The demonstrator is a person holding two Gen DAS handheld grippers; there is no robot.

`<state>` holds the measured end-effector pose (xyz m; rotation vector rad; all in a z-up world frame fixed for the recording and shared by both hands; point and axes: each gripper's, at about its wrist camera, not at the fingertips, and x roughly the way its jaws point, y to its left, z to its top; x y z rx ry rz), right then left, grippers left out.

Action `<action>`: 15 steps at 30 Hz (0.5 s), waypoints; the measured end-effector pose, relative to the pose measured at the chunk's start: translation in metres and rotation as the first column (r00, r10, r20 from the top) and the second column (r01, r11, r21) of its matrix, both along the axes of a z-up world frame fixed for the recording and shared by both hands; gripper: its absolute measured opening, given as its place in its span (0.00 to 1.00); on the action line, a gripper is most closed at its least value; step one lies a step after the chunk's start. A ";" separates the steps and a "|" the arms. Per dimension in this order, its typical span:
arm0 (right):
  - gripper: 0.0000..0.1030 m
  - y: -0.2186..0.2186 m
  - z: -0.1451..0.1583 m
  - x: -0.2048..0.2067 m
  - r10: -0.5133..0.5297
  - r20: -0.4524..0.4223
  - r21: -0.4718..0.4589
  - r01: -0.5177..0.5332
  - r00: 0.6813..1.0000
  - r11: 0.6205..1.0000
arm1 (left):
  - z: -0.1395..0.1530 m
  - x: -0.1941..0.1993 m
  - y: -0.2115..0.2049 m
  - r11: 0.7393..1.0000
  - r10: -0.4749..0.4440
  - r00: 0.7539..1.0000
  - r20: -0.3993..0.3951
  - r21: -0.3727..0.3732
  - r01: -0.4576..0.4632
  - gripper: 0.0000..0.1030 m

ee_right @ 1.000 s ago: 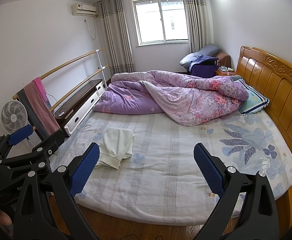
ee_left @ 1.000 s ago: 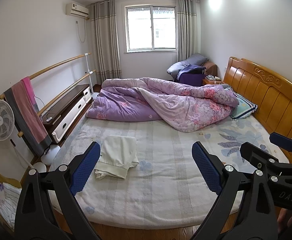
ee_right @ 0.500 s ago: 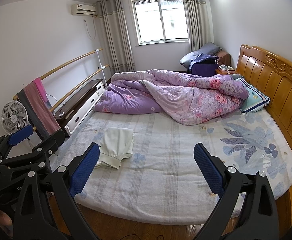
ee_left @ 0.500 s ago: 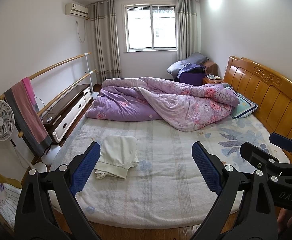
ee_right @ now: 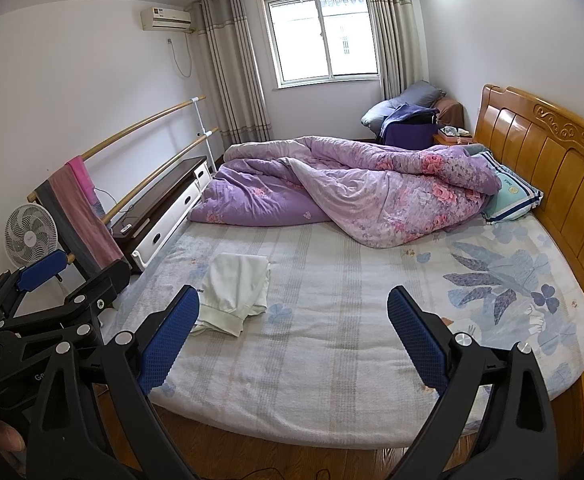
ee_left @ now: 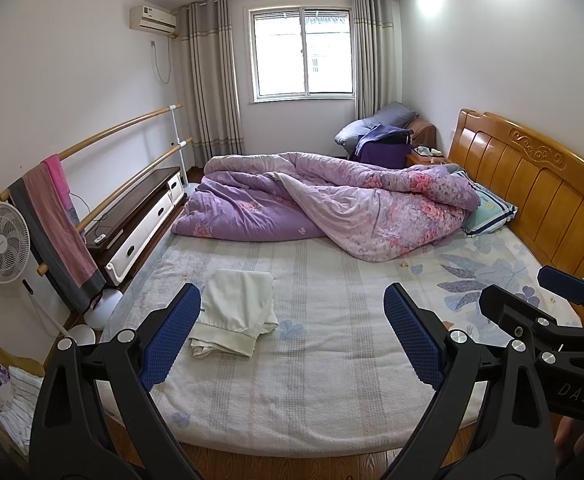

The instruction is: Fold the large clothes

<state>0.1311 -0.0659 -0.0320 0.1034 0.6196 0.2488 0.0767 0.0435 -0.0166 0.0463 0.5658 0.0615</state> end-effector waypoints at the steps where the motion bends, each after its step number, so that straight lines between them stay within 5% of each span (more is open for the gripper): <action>1: 0.89 0.001 -0.001 -0.001 0.001 -0.001 0.001 -0.001 1.000 1.000 | 0.000 0.000 0.000 1.000 0.001 1.000 0.000 0.000 -0.001 0.91; 15: 0.89 -0.005 0.000 0.004 0.017 -0.008 0.015 -0.016 1.000 1.000 | -0.001 -0.001 0.006 1.000 0.004 1.000 0.000 0.004 -0.004 0.91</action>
